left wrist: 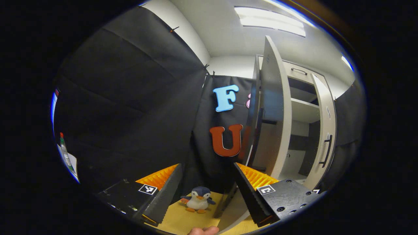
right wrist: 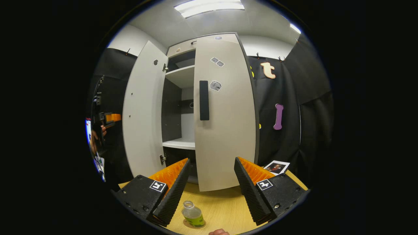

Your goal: Grasp the bottle in the cabinet with the left hand and place it on the coaster, then close the right door with the right hand and the left door with the left hand.

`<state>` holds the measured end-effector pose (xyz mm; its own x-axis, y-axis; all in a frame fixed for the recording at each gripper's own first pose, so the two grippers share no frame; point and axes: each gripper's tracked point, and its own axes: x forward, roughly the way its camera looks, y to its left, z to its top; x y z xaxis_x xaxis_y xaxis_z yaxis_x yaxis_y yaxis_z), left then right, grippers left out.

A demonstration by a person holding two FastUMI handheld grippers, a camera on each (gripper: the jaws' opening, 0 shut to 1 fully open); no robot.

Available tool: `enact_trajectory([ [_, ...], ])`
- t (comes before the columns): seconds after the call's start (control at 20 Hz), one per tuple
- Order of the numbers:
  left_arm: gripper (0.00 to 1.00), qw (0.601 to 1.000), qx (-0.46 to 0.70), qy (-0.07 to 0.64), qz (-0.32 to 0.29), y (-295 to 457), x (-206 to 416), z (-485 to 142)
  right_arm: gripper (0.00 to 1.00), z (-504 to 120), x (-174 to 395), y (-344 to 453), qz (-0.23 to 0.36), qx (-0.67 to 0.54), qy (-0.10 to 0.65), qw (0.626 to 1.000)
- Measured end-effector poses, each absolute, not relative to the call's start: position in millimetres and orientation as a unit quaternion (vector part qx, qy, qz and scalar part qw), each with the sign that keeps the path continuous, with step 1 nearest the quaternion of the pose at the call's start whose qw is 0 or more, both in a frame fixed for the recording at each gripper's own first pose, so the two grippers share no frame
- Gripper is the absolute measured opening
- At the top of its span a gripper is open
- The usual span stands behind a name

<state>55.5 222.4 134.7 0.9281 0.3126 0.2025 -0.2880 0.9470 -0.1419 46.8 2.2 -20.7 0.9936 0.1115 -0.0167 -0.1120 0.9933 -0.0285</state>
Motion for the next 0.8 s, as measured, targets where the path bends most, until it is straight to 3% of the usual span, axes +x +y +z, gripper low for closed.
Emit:
enact_trajectory([
  [0.05,1.0,0.98,-0.053,-0.112,0.153,225.7,63.6,137.3,0.83,-21.5,47.2,0.8,0.054,-0.015,0.009,0.998],
  [0.1,0.9,0.979,-0.051,-0.116,0.161,230.0,66.1,138.5,0.83,-22.0,47.0,-0.7,0.052,-0.016,0.01,0.998],
  [0.2,0.99,0.976,-0.061,-0.118,0.171,236.6,70.8,135.4,0.82,-21.1,48.0,-3.6,0.049,-0.019,0.011,0.999],
  [0.25,1.0,0.974,-0.074,-0.121,0.176,237.9,71.1,134.1,0.82,-21.2,48.7,-7.6,0.046,-0.02,0.012,0.999],
  [0.3,0.9,0.972,-0.084,-0.127,0.18,237.6,70.9,136.0,0.83,-21.5,49.2,-10.5,0.044,-0.019,0.013,0.999],
  [0.55,1.0,0.97,-0.037,-0.129,0.202,219.7,65.7,138.2,0.83,-25.4,55.6,-18.6,0.04,-0.001,0.023,0.999],
  [0.8,0.99,0.98,-0.065,-0.117,0.145,168.1,71.7,131.9,0.83,-17.5,56.8,-24.6,0.036,-0.001,0.016,0.999],
])
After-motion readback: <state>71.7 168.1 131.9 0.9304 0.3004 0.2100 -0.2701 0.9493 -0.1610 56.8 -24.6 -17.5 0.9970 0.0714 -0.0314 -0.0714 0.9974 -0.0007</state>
